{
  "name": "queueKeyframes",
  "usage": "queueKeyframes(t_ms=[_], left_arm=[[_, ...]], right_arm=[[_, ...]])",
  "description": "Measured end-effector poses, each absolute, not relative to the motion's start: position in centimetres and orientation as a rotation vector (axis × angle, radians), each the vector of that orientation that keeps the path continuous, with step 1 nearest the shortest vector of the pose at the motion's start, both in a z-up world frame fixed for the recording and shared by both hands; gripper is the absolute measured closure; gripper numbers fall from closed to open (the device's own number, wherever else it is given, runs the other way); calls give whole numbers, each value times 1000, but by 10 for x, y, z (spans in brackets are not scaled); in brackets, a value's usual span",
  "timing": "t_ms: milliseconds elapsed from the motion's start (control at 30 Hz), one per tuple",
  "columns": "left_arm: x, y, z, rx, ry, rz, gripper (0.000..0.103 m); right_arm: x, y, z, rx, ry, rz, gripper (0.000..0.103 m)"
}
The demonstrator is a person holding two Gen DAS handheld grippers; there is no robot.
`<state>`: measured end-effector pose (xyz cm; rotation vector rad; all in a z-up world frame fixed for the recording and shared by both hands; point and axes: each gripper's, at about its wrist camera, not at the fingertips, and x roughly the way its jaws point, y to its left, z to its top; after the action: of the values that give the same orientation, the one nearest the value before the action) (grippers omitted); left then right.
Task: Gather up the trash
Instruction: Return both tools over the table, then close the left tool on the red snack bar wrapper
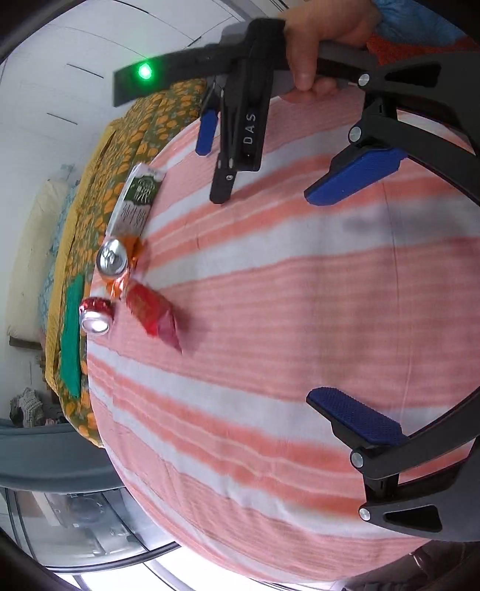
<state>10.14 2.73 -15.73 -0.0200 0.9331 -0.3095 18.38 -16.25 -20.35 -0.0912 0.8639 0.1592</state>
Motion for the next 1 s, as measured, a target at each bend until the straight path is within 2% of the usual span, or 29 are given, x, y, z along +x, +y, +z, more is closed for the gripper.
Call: queueKeyframes(t_ms=[233, 533, 600, 700, 767, 833, 867, 1000], left_arm=[[166, 49, -136, 38, 896, -342, 6], [269, -8, -142, 200, 978, -438, 6], [283, -21, -150, 223, 996, -426, 9], [291, -30, -157, 247, 1019, -410, 26], [294, -33, -159, 250, 1020, -403, 47], [292, -31, -156, 227, 1015, -400, 77], [290, -28, -155, 219, 1014, -390, 81], [269, 4, -143, 150, 1000, -313, 82]], right_arm=[[185, -165, -206, -71, 868, 169, 11], [186, -165, -207, -67, 870, 170, 10], [186, -166, -207, -67, 870, 169, 10], [185, -165, -207, -65, 871, 169, 9], [185, -165, -207, -65, 871, 169, 9], [185, -165, -207, -65, 871, 170, 9], [185, -165, -207, -65, 871, 170, 9], [185, -165, -207, -66, 871, 169, 9]])
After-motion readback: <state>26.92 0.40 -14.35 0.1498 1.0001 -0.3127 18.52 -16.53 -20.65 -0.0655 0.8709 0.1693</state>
